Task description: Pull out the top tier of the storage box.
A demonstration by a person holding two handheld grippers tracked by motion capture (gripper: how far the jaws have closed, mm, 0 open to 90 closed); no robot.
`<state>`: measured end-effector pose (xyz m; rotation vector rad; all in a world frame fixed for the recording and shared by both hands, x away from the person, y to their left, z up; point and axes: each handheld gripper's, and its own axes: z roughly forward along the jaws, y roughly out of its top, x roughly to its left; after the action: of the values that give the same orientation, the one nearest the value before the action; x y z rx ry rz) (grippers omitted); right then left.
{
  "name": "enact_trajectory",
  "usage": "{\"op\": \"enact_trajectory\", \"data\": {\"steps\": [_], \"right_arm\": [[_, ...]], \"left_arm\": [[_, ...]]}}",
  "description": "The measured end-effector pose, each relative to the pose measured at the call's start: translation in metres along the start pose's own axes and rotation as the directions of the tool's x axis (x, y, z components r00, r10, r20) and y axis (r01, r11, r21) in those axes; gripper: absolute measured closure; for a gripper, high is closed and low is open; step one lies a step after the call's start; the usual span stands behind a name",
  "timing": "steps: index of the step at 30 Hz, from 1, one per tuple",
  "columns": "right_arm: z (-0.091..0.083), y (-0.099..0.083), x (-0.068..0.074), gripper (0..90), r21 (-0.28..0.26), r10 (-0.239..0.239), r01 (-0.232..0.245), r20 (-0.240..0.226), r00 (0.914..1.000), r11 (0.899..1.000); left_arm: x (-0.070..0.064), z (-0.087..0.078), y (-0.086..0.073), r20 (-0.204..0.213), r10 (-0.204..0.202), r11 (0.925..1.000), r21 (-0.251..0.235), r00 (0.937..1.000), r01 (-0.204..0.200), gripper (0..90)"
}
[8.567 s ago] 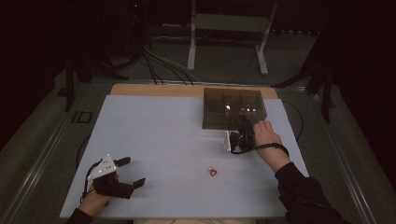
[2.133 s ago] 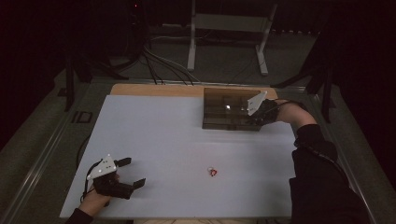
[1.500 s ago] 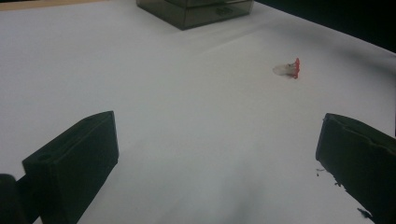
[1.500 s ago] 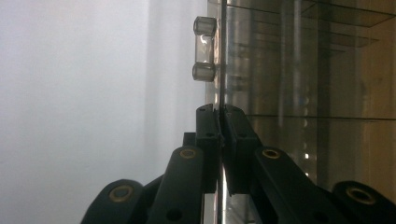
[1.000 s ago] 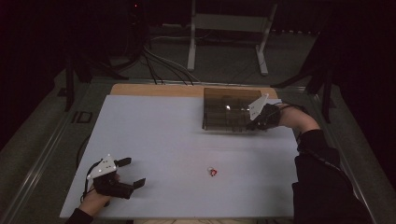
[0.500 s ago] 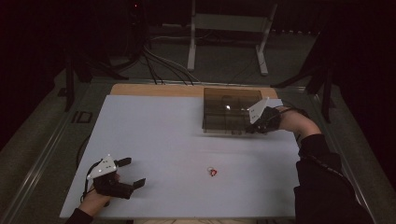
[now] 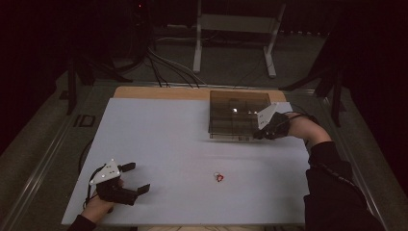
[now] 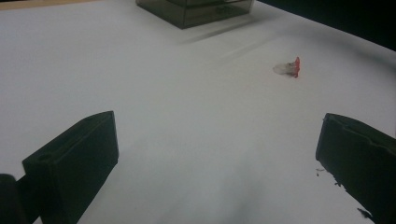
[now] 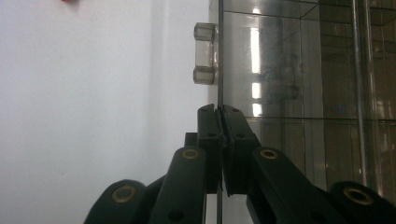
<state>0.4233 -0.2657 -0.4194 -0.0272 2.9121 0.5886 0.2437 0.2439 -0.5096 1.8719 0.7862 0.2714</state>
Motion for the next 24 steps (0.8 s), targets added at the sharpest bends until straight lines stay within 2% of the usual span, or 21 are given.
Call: {"op": "enact_trajectory", "data": {"steps": [12,17,21,24], "right_arm": [[0.000,0.001,0.000,84.5,-0.002,0.007,-0.007,0.008,0.9999,1.000],[-0.003,0.006,0.000,79.5,-0.017,0.062,-0.062,0.028,0.9977,0.998],[-0.007,0.011,0.003,75.5,-0.055,0.091,-0.089,0.042,0.9949,0.995],[-0.010,0.013,0.007,71.6,-0.083,0.137,-0.132,0.060,0.9888,0.988]], "left_arm": [[0.000,0.000,0.000,0.001,-0.002,1.0000,-0.002,1.0000,0.002,0.0],[0.000,-0.001,0.000,0.001,-0.003,1.0000,-0.002,1.0000,0.003,0.0],[0.000,-0.001,0.000,0.003,-0.004,1.0000,-0.004,1.0000,0.004,0.0],[0.000,-0.001,0.000,0.003,-0.004,1.0000,-0.004,1.0000,0.004,0.0]]}}
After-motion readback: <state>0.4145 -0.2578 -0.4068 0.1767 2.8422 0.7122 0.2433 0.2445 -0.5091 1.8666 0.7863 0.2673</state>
